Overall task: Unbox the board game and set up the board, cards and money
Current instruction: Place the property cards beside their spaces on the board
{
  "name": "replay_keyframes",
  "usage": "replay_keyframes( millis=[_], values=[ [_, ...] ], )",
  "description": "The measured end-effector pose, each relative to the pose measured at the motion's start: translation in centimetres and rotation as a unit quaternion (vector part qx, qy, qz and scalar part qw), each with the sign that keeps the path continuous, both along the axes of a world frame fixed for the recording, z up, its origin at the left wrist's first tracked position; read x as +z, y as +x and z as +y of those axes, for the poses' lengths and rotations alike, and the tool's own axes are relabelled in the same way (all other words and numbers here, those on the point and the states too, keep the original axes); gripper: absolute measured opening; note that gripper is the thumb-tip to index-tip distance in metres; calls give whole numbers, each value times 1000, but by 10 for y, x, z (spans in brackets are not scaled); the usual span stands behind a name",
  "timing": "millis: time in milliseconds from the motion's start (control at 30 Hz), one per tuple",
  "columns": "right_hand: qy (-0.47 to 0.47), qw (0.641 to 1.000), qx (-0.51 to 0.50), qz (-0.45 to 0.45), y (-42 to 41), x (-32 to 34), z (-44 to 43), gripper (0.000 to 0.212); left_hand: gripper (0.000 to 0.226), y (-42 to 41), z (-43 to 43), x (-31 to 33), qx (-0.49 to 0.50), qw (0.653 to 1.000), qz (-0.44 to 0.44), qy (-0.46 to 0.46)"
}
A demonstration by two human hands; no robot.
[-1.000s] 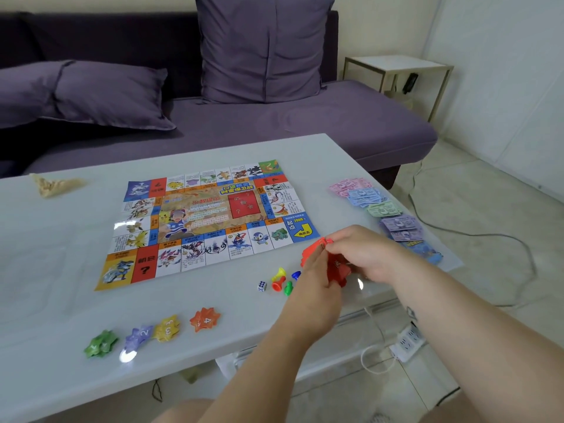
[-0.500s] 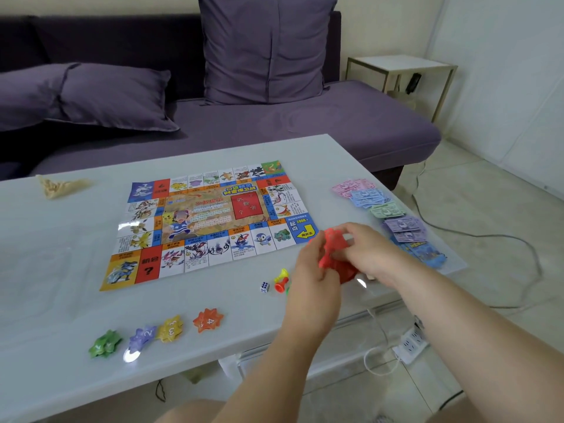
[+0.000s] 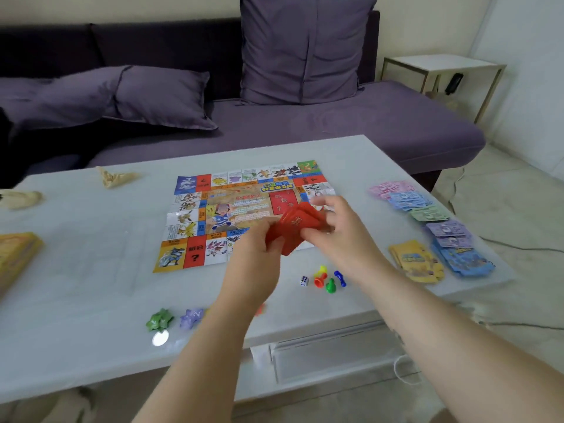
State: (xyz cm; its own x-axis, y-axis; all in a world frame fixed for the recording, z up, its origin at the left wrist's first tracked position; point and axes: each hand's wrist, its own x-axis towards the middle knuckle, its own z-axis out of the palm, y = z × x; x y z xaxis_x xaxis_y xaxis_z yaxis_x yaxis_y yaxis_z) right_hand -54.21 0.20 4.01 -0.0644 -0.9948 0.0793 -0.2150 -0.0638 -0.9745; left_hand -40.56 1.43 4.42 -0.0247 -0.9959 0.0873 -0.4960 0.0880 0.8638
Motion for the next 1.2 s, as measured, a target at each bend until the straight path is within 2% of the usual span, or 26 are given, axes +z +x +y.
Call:
replay_keyframes(
  millis=[67, 100, 200, 367, 467, 600, 700, 800, 933, 1000, 1067, 1133, 1200],
  values=[
    [-54, 992, 31, 106, 14, -4, -2, 57, 33, 23, -4, 1, -10, 990, -143, -9],
    [-64, 985, 61, 149, 23, -6, -2, 58, 34, 33, -5, 1, -22, 982, -189, 2],
    [-80, 949, 148, 266, 49, -20, -1, 53, 39, 53, -7, -8, -45, 965, -256, 28],
    [-82, 932, 148, 321, 69, -31, -3, 54, 42, 67, -7, -27, -12, 961, -274, 33],
    [-83, 922, 144, 351, 72, -35, -5, 52, 46, 70, -9, -32, -13, 965, -260, 35],
    [-80, 904, 149, 394, 72, -40, -5, 63, 49, 70, -10, -39, -24, 967, -252, 36],
    [-94, 883, 153, 435, 68, -40, -6, 60, 48, 70, -13, -43, -21, 965, -261, 31],
    [-105, 860, 138, 481, 65, -40, -5, 61, 47, 68, -12, -44, -18, 956, -290, 27],
    [-88, 830, 168, 524, 69, -43, -4, 64, 44, 60, -7, -41, -26, 922, -384, 26],
    [-96, 841, 171, 504, 67, -39, -7, 55, 40, 58, -6, -33, -19, 913, -408, 3],
    [-93, 892, 143, 419, 60, -27, -9, 45, 29, 59, -5, -21, 3, 935, -352, -30],
    [-88, 944, 112, 299, 50, -10, -11, 41, 17, 59, -1, -9, 22, 971, -234, -36],
    [-78, 966, 120, 216, 40, 6, -9, 48, 8, 57, 3, 0, 17, 997, -73, 9]
  ],
)
